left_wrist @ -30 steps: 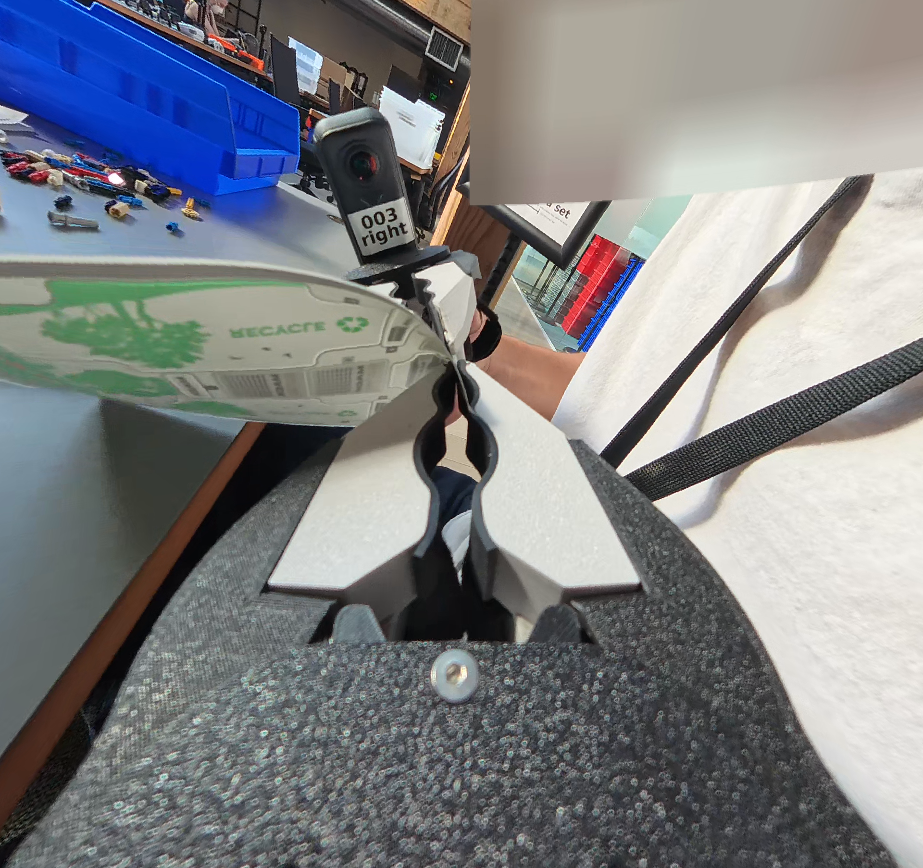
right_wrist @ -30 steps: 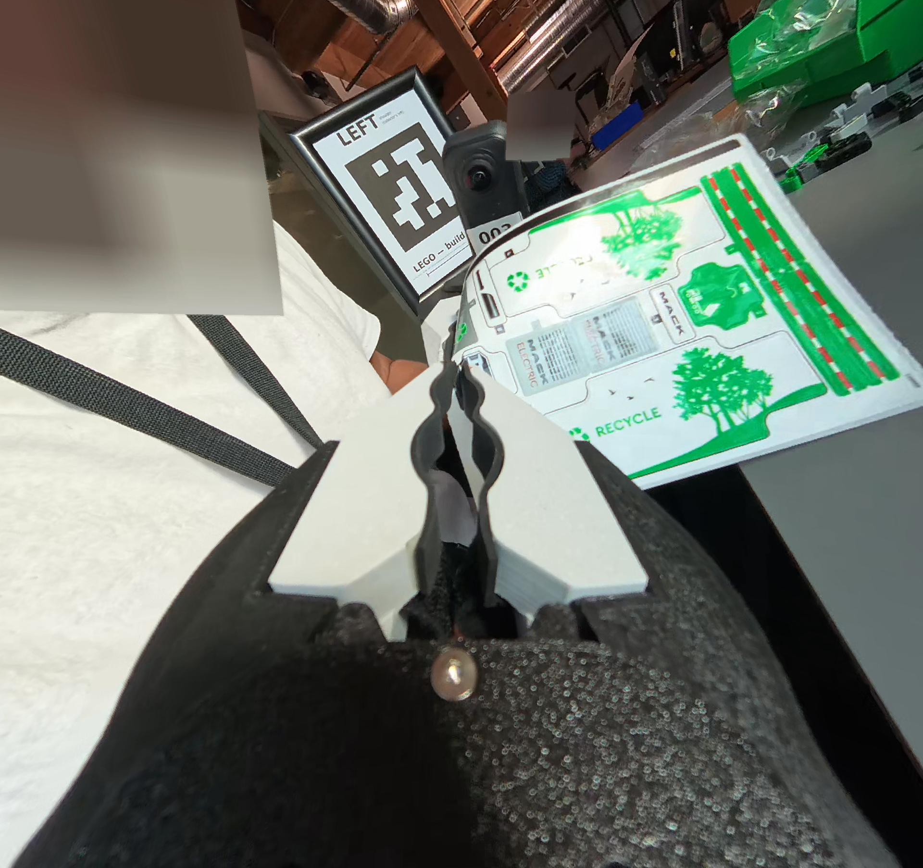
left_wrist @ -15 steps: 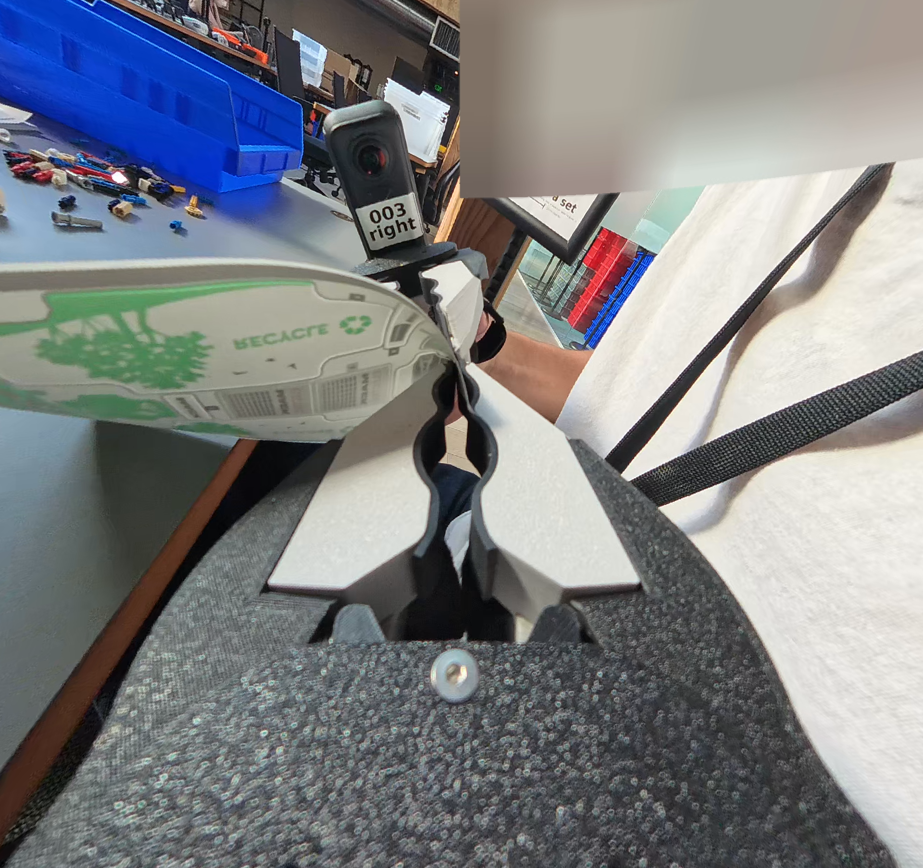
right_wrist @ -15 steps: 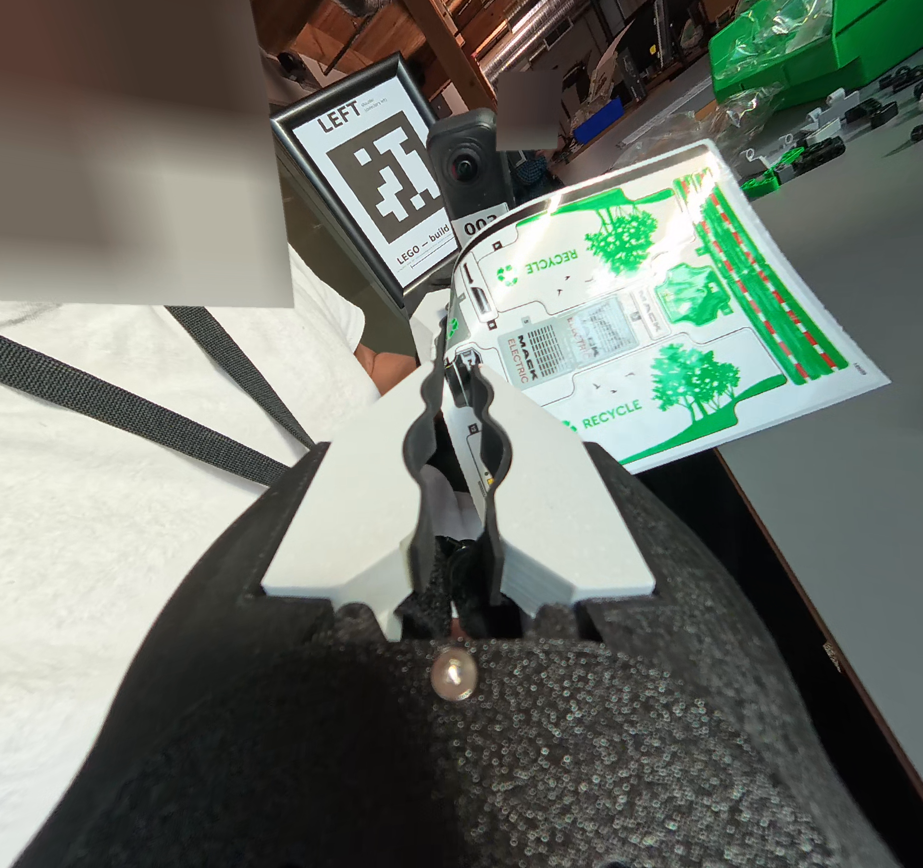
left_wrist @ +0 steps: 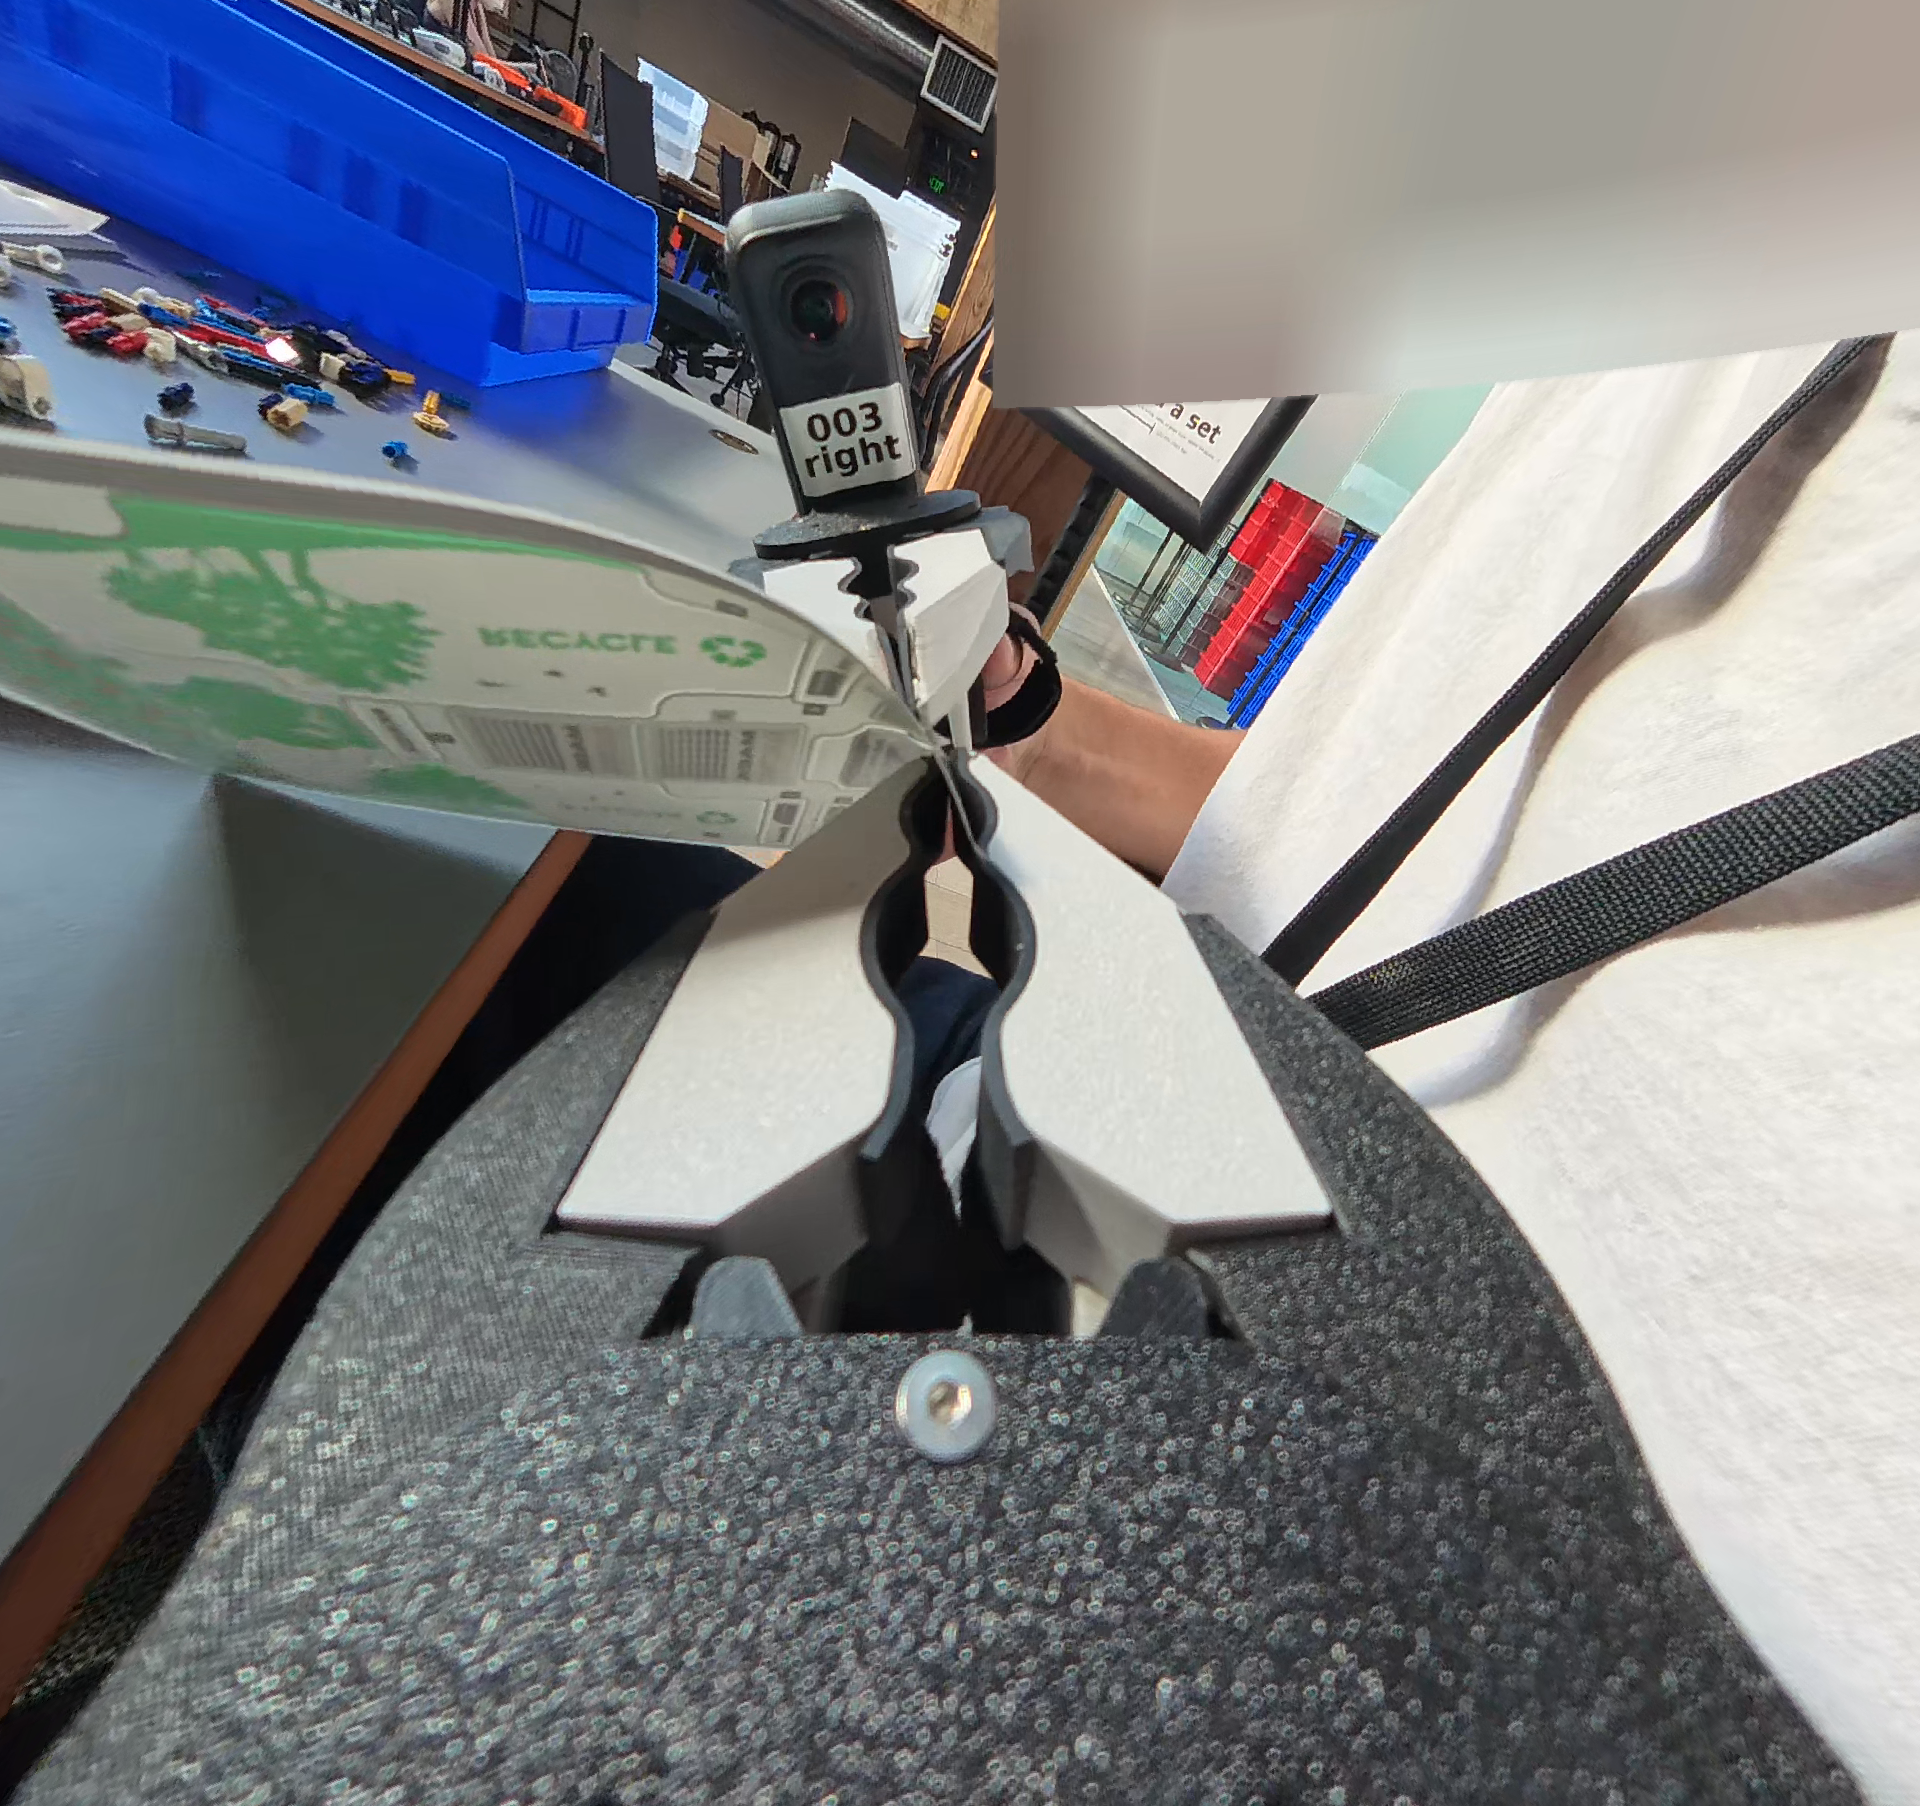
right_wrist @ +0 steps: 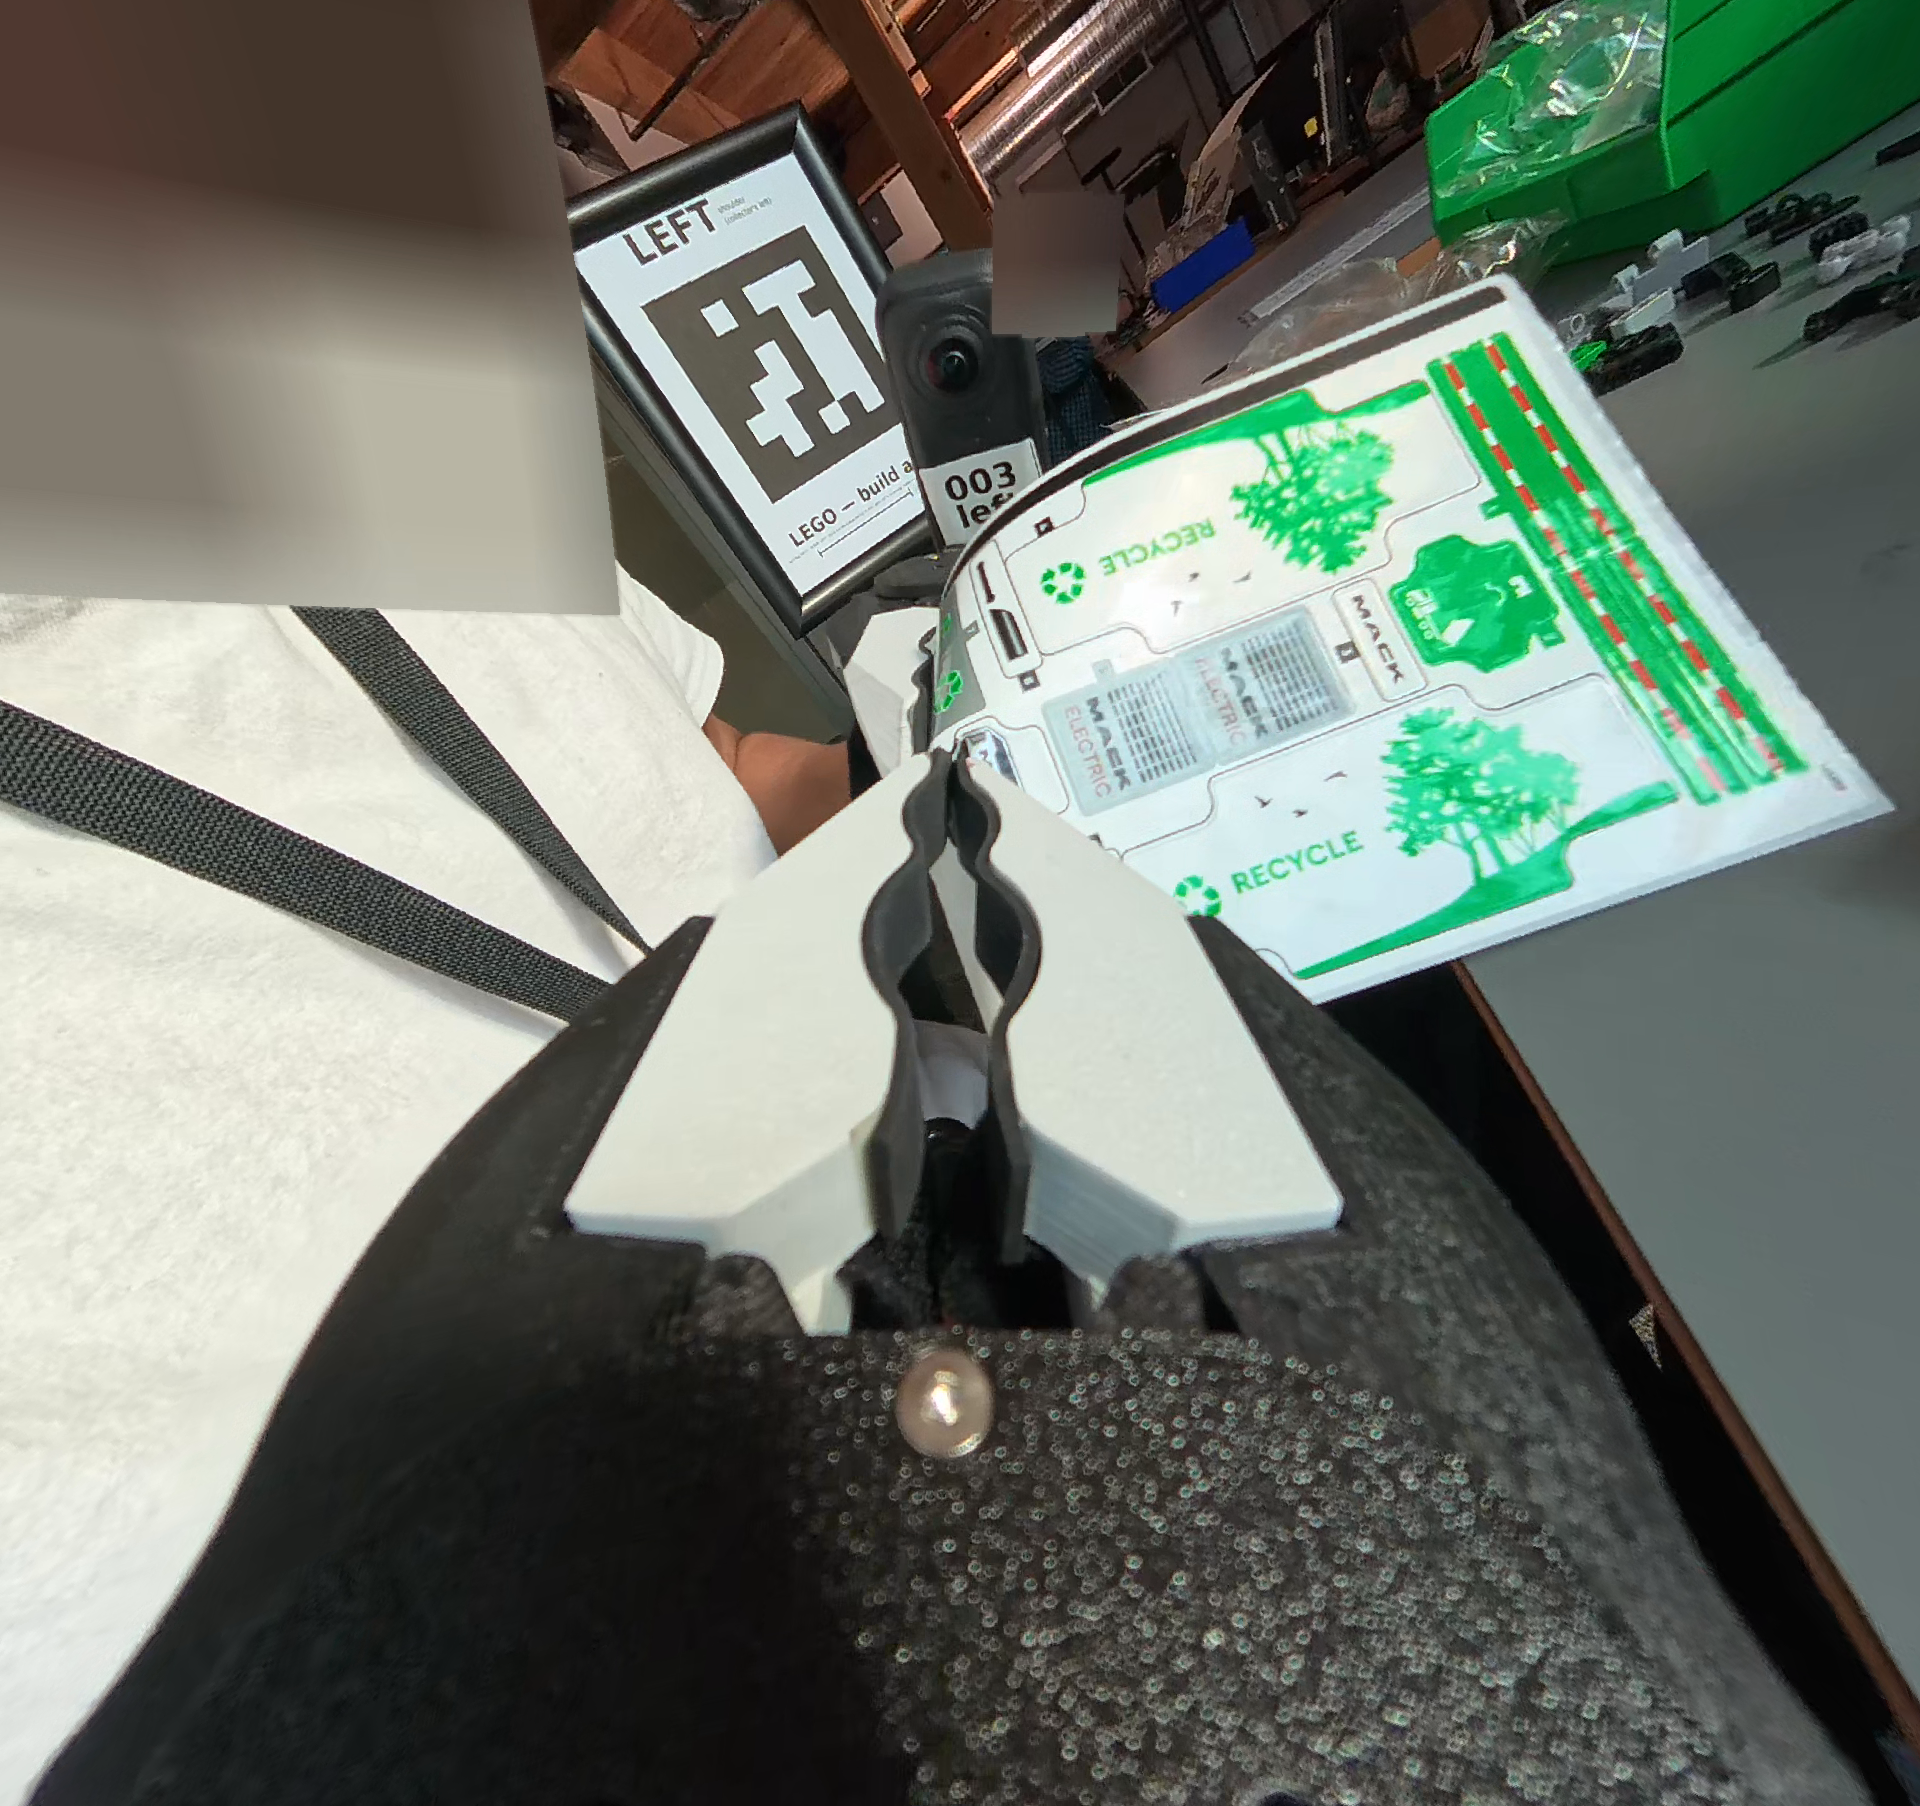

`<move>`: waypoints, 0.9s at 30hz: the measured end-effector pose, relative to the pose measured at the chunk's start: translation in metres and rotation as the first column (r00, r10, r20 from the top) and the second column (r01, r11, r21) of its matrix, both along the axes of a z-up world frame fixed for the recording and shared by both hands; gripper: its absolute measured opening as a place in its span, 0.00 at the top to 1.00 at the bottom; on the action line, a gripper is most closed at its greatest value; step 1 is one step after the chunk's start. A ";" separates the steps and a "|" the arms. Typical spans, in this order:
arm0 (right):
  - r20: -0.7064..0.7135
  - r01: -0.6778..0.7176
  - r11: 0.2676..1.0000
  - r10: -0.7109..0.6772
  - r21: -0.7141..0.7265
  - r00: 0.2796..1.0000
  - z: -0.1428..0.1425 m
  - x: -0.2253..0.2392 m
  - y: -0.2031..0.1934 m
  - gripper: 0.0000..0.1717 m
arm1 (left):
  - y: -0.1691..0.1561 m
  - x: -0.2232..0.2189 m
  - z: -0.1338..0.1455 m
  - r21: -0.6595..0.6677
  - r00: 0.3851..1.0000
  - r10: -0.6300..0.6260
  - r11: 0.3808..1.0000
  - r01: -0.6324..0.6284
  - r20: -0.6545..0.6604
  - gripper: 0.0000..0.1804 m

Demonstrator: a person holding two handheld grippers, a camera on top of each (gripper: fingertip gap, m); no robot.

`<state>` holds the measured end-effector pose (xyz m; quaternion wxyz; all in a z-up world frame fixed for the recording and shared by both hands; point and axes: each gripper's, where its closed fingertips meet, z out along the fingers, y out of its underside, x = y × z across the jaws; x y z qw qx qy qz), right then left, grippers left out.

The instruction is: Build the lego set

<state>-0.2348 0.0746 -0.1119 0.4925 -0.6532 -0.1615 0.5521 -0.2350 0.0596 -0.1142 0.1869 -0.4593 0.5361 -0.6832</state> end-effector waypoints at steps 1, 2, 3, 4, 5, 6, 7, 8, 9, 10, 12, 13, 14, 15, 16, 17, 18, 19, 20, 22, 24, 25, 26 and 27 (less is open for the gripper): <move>0.002 0.007 1.000 -0.007 0.002 1.000 0.000 0.001 0.000 1.00 | 0.001 0.000 0.000 -0.003 1.000 0.002 1.000 -0.002 -0.001 1.00; 0.006 0.015 1.000 -0.015 0.004 1.000 0.000 0.002 0.001 1.00 | 0.001 -0.001 -0.001 -0.006 1.000 0.006 1.000 -0.006 -0.004 1.00; 0.014 0.028 1.000 -0.028 0.005 1.000 0.000 0.004 0.002 1.00 | 0.002 -0.001 -0.002 -0.008 1.000 0.012 1.000 -0.012 -0.007 1.00; 0.021 0.038 0.999 -0.038 0.008 0.999 -0.001 0.005 0.003 1.00 | 0.003 -0.001 -0.003 -0.011 1.000 0.015 1.000 -0.015 -0.010 1.00; 0.027 0.048 0.999 -0.049 0.009 0.998 -0.001 0.007 0.004 1.00 | 0.004 -0.001 -0.003 -0.015 1.000 0.019 1.000 -0.020 -0.013 1.00; 0.030 0.060 0.998 -0.060 0.008 0.998 -0.002 0.008 0.006 1.00 | 0.005 -0.002 -0.004 -0.018 1.000 0.026 1.000 -0.026 -0.015 1.00; 0.035 0.073 0.997 -0.073 0.006 0.997 -0.003 0.010 0.007 1.00 | 0.006 -0.002 -0.004 -0.021 0.999 0.029 0.999 -0.030 -0.018 1.00; 0.037 0.082 0.997 -0.082 0.005 0.996 -0.003 0.012 0.008 1.00 | 0.007 -0.002 -0.005 -0.025 0.999 0.035 0.999 -0.035 -0.021 1.00; 0.040 0.100 0.995 -0.100 0.004 0.994 -0.003 0.014 0.010 1.00 | 0.008 -0.003 -0.006 -0.027 0.999 0.041 0.999 -0.042 -0.023 1.00; 0.042 0.113 0.994 -0.113 0.003 0.993 -0.004 0.016 0.012 1.00 | 0.010 -0.003 -0.007 -0.031 0.999 0.047 0.998 -0.048 -0.026 1.00; 0.048 0.129 0.992 -0.128 -0.001 0.991 -0.004 0.019 0.013 1.00 | 0.012 -0.004 -0.008 -0.039 0.998 0.057 0.998 -0.058 -0.032 1.00; 0.055 0.142 0.990 -0.141 0.000 0.988 -0.005 0.021 0.015 1.00 | 0.013 -0.004 -0.009 -0.044 0.997 0.062 0.997 -0.064 -0.036 1.00; 0.062 0.153 0.988 -0.153 0.004 0.986 -0.005 0.022 0.016 1.00 | 0.014 -0.004 -0.010 -0.049 0.997 0.068 0.996 -0.070 -0.039 1.00; 0.071 0.168 0.986 -0.168 0.008 0.983 -0.006 0.024 0.017 1.00 | 0.015 -0.005 -0.011 -0.056 0.997 0.072 0.996 -0.074 -0.041 1.00; 0.084 0.186 0.983 -0.186 0.013 0.979 -0.006 0.026 0.019 1.00 | 0.017 -0.005 -0.011 -0.063 0.996 0.078 0.995 -0.080 -0.045 1.00; 0.097 0.202 0.979 -0.203 0.020 0.974 -0.007 0.028 0.020 1.00 | 0.019 -0.005 -0.012 -0.070 0.995 0.086 0.994 -0.089 -0.048 1.00; 0.114 0.226 0.974 -0.228 0.027 0.967 -0.007 0.031 0.022 1.00 | 0.021 -0.006 -0.013 -0.076 0.994 0.092 0.992 -0.096 -0.053 1.00; 0.127 0.248 0.968 -0.251 0.036 0.960 -0.008 0.034 0.023 1.00 | 0.024 -0.006 -0.014 -0.080 0.993 0.102 0.991 -0.106 -0.057 1.00; 0.134 0.262 0.964 -0.264 0.038 0.955 -0.008 0.037 0.024 1.00 | 0.026 -0.007 -0.014 -0.084 0.992 0.111 0.990 -0.116 -0.062 1.00; 0.137 0.286 0.958 -0.288 0.038 0.948 -0.008 0.041 0.026 1.00 | 0.031 -0.008 -0.017 -0.099 0.989 0.125 0.986 -0.132 -0.079 1.00; 0.130 0.304 0.952 -0.305 0.026 0.944 -0.010 0.045 0.028 1.00 | 0.040 -0.009 -0.018 -0.124 0.983 0.155 0.978 -0.167 -0.099 1.00; 0.123 0.313 0.950 -0.312 0.016 0.942 -0.011 0.048 0.029 1.00 | 0.045 -0.010 -0.019 -0.139 0.979 0.171 0.973 -0.186 -0.113 1.00; 0.113 0.323 0.946 -0.322 0.007 0.940 -0.011 0.050 0.030 1.00 | 0.050 -0.011 -0.021 -0.150 0.974 0.186 0.967 -0.204 -0.128 1.00; 0.100 0.331 0.943 -0.330 0.001 0.939 -0.011 0.052 0.031 1.00 | 0.054 -0.011 -0.023 -0.153 0.969 0.198 0.963 -0.221 -0.149 1.00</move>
